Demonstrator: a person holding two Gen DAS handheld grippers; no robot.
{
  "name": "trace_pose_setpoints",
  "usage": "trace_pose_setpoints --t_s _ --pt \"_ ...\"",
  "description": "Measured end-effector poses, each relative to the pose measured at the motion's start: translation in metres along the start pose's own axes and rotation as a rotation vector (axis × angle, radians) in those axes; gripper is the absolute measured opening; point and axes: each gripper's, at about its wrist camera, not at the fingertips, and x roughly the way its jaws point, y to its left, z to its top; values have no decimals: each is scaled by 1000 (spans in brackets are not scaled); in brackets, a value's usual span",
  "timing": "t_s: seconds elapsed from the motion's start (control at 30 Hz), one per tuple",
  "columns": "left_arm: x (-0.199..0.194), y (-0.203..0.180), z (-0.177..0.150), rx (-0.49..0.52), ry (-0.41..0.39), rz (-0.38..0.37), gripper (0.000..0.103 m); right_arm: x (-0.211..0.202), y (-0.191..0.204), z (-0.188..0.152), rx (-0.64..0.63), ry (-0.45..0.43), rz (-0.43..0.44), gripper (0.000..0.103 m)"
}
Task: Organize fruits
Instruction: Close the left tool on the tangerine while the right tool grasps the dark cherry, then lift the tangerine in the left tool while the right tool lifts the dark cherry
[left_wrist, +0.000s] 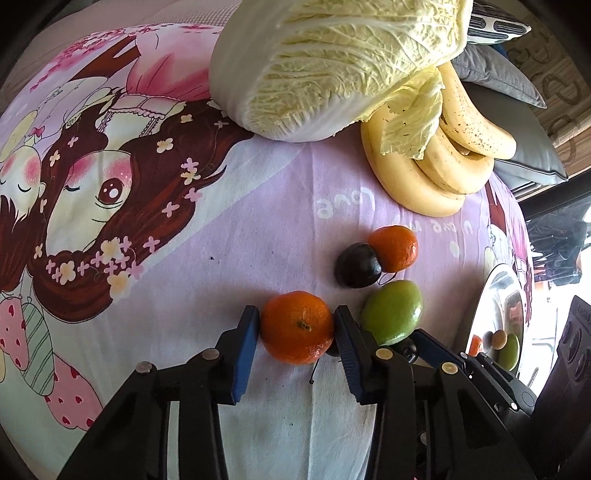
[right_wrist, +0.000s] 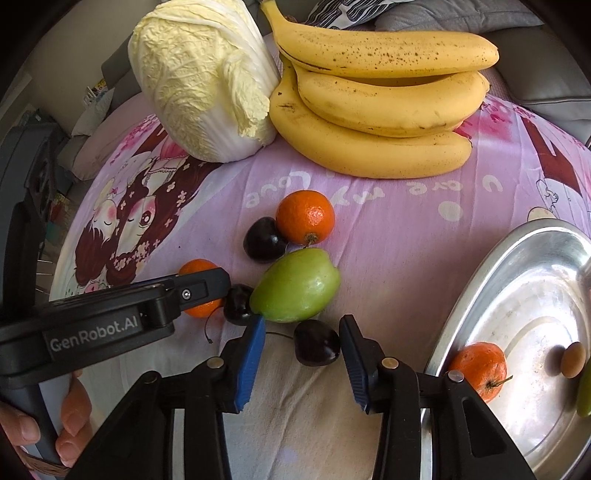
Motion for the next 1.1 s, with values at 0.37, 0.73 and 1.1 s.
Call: trace_pose_setpoints --t_s 0.37,0.73,1.1 --pt "-8 11 0 -28 3 9 42 0 2 -2 -2 -1 -8 39" --pt "-18 17 -8 -37 10 29 42 -4 -4 -3 25 -2 8 27" --pt "-28 23 -13 -71 1 35 42 -13 -5 -4 41 -23 35 25"
